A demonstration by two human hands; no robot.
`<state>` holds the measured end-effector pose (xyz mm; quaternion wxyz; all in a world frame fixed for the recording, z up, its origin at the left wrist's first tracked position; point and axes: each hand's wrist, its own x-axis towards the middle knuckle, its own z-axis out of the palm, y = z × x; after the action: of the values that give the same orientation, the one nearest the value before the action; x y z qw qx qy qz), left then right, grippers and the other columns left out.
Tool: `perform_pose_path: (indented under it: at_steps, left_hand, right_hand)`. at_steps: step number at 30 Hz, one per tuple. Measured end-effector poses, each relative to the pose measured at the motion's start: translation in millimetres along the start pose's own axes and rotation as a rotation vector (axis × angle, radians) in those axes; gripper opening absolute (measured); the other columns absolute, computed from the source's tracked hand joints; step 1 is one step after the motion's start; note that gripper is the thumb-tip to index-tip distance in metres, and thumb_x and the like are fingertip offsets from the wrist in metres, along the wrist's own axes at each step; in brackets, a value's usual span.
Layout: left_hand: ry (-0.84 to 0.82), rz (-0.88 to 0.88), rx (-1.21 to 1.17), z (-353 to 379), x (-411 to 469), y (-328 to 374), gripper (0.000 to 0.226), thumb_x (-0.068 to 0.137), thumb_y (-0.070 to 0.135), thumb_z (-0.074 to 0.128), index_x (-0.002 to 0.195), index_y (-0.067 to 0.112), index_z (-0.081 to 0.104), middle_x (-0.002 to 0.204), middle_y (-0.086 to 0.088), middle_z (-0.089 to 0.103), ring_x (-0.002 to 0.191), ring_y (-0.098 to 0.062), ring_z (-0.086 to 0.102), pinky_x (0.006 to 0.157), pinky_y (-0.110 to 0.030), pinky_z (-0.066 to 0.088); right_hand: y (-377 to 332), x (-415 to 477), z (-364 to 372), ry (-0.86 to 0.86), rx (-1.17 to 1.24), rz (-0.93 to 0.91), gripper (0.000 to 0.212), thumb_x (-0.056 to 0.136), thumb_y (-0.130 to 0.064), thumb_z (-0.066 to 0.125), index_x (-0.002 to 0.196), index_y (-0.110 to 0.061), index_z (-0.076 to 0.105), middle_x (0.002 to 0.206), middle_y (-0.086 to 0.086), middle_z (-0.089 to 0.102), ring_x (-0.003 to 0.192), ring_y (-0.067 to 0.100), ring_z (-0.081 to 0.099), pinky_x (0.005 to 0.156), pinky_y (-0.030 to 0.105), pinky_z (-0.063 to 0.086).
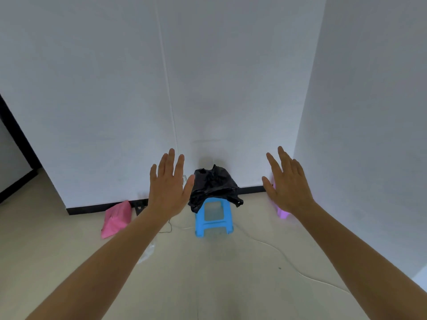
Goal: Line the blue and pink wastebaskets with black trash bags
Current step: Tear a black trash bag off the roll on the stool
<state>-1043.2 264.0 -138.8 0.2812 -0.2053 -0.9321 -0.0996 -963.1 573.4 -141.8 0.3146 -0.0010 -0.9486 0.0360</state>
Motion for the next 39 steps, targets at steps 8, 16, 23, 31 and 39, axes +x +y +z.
perform_pose_path:
  at_steps: [8, 16, 23, 31, 39]
  left_hand:
    - [-0.136, -0.034, 0.054, 153.9, 179.6, -15.4, 0.062, 0.1, 0.046, 0.034, 0.149, 0.009, 0.029, 0.159, -0.018, 0.02, 0.144, -0.035, 0.025, 0.112, -0.056, 0.027]
    - [-0.223, -0.101, 0.05, 286.2, 301.0, -76.8, 0.061, 0.098, 0.041, 0.04, 0.149, 0.009, 0.03, 0.158, -0.019, 0.021, 0.143, -0.035, 0.026, 0.111, -0.056, 0.028]
    - [-0.411, -0.137, 0.011, 450.7, 399.6, -134.0, 0.061, 0.098, 0.044, 0.037, 0.149, 0.012, 0.027, 0.159, -0.017, 0.018, 0.144, -0.032, 0.024, 0.113, -0.052, 0.028]
    - [-0.792, -0.148, 0.037, 622.1, 457.7, -177.1, 0.058, 0.098, 0.044, 0.033, 0.146, 0.012, 0.029, 0.155, -0.016, 0.026, 0.138, -0.032, 0.032, 0.107, -0.048, 0.034]
    - [-1.064, -0.252, -0.033, 761.6, 402.4, -160.8, 0.05, 0.095, 0.033, 0.046, 0.14, 0.012, 0.039, 0.156, -0.015, 0.024, 0.13, -0.033, 0.04, 0.097, -0.045, 0.041]
  right_hand:
    - [91.0, 164.9, 161.3, -0.168, 0.001, 0.01, 0.064, 0.098, -0.032, 0.051, 0.151, -0.006, 0.029, 0.158, 0.026, 0.018, 0.143, 0.04, 0.028, 0.113, 0.053, 0.029]
    - [123.1, 310.0, 321.1, -0.308, 0.006, -0.001, 0.063, 0.099, -0.038, 0.044, 0.153, -0.011, 0.025, 0.159, 0.022, 0.019, 0.145, 0.036, 0.024, 0.116, 0.049, 0.024]
    - [167.5, 406.1, 481.6, -0.495, -0.077, 0.076, 0.062, 0.1, -0.041, 0.039, 0.153, -0.014, 0.022, 0.159, 0.019, 0.021, 0.147, 0.033, 0.019, 0.118, 0.047, 0.019]
    - [207.0, 466.8, 635.4, -0.751, -0.058, 0.149, 0.065, 0.095, -0.035, 0.052, 0.15, -0.011, 0.027, 0.156, 0.022, 0.026, 0.142, 0.037, 0.027, 0.112, 0.047, 0.026]
    - [250.2, 418.2, 794.4, -1.052, 0.094, 0.278, 0.072, 0.092, -0.025, 0.057, 0.153, -0.013, 0.02, 0.158, 0.022, 0.016, 0.143, 0.039, 0.021, 0.113, 0.048, 0.025]
